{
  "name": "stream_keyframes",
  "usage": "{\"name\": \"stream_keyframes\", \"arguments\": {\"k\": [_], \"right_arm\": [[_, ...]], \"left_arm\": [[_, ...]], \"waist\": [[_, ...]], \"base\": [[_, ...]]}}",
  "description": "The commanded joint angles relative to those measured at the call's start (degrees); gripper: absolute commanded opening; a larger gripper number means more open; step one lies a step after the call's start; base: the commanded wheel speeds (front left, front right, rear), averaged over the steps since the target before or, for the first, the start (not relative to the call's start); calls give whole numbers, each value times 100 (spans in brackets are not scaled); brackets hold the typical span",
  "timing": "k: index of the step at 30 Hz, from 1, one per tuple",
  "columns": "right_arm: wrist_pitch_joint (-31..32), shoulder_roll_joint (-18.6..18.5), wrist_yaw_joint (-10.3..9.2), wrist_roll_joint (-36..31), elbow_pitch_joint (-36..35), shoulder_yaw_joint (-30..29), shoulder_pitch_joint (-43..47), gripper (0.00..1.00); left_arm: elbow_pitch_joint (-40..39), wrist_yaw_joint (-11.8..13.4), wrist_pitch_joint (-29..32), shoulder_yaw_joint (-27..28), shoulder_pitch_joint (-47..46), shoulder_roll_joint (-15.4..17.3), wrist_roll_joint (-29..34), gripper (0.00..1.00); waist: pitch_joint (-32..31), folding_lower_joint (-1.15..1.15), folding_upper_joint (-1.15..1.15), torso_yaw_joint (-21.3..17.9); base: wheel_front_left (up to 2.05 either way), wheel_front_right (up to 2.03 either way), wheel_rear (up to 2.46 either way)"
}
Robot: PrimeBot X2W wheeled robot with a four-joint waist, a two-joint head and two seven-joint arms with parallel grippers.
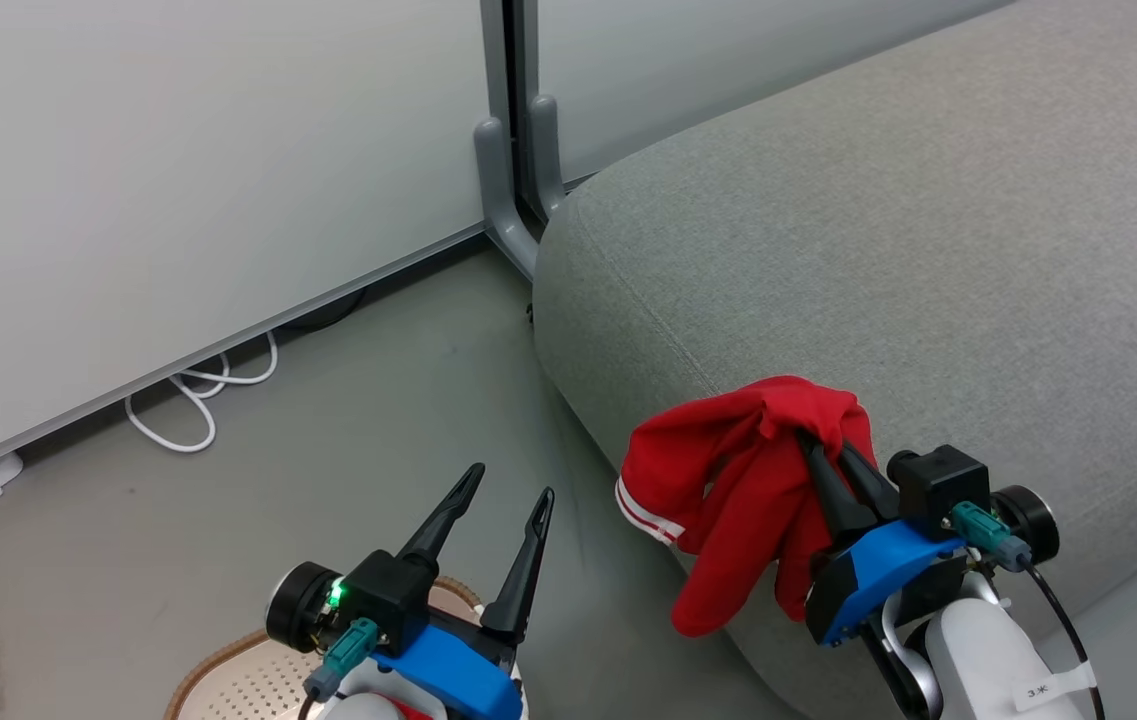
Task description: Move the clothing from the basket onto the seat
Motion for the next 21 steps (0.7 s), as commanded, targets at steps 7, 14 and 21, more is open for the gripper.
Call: {"name": "stream_keyframes", "arguments": {"k": [7, 14, 21], "right_arm": [[-47, -11, 1, 37, -46, -25, 58, 0], [18, -11, 1, 46, -22, -137, -171, 0], [299, -170, 1, 77, 199, -559, -1083, 0]], "left_arm": [[9, -40, -16, -9, -111, 47, -31, 100], [-5, -39, -16, -51, -191, 76, -7, 100], [-132, -27, -16, -151, -468, 217, 100, 100]], "waist": [[50, 0, 0, -231], [166, 0, 0, -184], [711, 0, 0, 9]], "base": [[0, 0, 0], [0, 0, 0], [0, 0, 0]]}}
